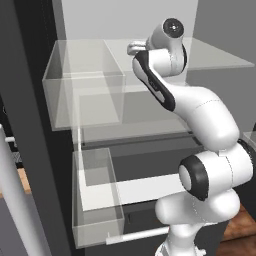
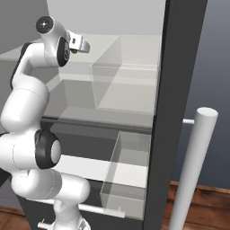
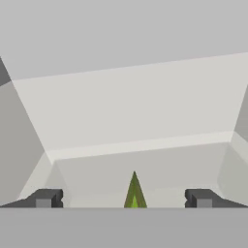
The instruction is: There is a bowl on the dining counter. Grab a lemon wedge from the fridge and place it in the bowl. Then get the liquor bottle and glass cup from the cabinet and place them next to the bowl.
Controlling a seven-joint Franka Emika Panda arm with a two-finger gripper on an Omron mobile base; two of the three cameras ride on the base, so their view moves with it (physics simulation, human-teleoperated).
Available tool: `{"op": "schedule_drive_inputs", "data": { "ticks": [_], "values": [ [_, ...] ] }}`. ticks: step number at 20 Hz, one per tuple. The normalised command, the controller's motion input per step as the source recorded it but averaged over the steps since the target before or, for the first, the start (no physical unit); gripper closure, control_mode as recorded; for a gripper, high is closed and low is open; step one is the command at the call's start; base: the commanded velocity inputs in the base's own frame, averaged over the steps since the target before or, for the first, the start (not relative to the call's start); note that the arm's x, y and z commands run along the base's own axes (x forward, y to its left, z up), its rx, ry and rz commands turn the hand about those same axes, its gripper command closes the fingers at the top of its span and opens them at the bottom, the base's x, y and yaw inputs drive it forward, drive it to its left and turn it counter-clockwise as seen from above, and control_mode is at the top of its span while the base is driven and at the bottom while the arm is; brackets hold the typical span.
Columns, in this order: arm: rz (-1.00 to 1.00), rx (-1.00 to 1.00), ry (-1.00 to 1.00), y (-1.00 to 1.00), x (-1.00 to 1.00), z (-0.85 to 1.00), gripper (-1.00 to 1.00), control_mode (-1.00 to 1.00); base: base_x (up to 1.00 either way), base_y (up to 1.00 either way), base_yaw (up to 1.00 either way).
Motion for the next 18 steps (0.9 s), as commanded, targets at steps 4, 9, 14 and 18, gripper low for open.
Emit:
{"op": "schedule_drive_inputs", "data": {
  "ticks": [4,9,14,18],
  "values": [
    [0.00,0.00,0.00,0.00,-0.14,-0.18,-1.00,-1.00,0.00,0.00,0.00],
    [0.00,0.00,0.00,0.00,-0.03,-0.14,-1.00,-1.00,0.00,0.00,0.00],
    [0.00,0.00,0.00,0.00,0.17,-0.03,-1.00,-1.00,0.00,0.00,0.00],
    [0.00,0.00,0.00,0.00,0.26,-0.07,-1.00,-1.00,0.00,0.00,0.00]
  ]
}}
